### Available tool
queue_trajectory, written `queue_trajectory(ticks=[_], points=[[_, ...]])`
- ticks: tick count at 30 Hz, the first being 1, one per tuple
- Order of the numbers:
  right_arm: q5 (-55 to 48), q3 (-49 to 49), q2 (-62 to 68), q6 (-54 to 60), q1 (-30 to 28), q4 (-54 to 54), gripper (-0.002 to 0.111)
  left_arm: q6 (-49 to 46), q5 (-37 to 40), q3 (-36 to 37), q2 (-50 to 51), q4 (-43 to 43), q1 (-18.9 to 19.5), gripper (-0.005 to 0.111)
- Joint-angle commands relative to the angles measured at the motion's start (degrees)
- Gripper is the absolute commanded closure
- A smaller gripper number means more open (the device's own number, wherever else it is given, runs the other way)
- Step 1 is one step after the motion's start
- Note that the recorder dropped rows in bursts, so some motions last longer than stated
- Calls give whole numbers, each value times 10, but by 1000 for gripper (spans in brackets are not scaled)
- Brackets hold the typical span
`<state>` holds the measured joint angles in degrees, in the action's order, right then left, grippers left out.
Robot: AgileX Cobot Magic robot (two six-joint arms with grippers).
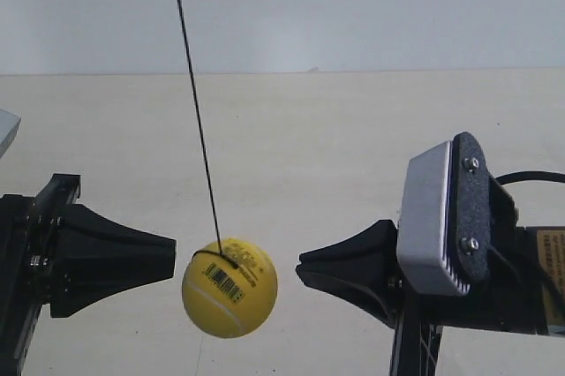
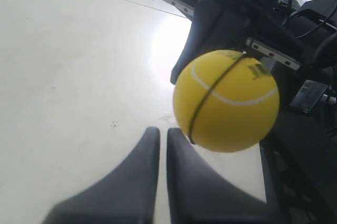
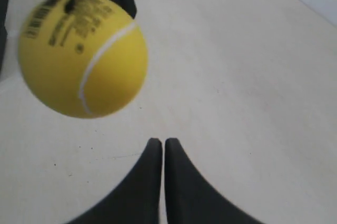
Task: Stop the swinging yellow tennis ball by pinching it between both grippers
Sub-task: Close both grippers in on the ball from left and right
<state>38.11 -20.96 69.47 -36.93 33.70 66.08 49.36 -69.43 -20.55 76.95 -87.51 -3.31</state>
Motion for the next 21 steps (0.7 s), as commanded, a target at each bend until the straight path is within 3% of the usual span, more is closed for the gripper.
queue_trajectory(ticks=[1,9,15,21], points=[[16,3,-1,-10,1,14,108,1,-5,2,-5,-3,-3,102],[42,3,-1,-4,1,13,108,1,-5,2,-5,-3,-3,102],[56,3,-1,10,1,6,108,-2,-5,2,-5,0,-24,102],[11,3,-1,36,1,-21,108,-10,-5,2,-5,12,-26,102]])
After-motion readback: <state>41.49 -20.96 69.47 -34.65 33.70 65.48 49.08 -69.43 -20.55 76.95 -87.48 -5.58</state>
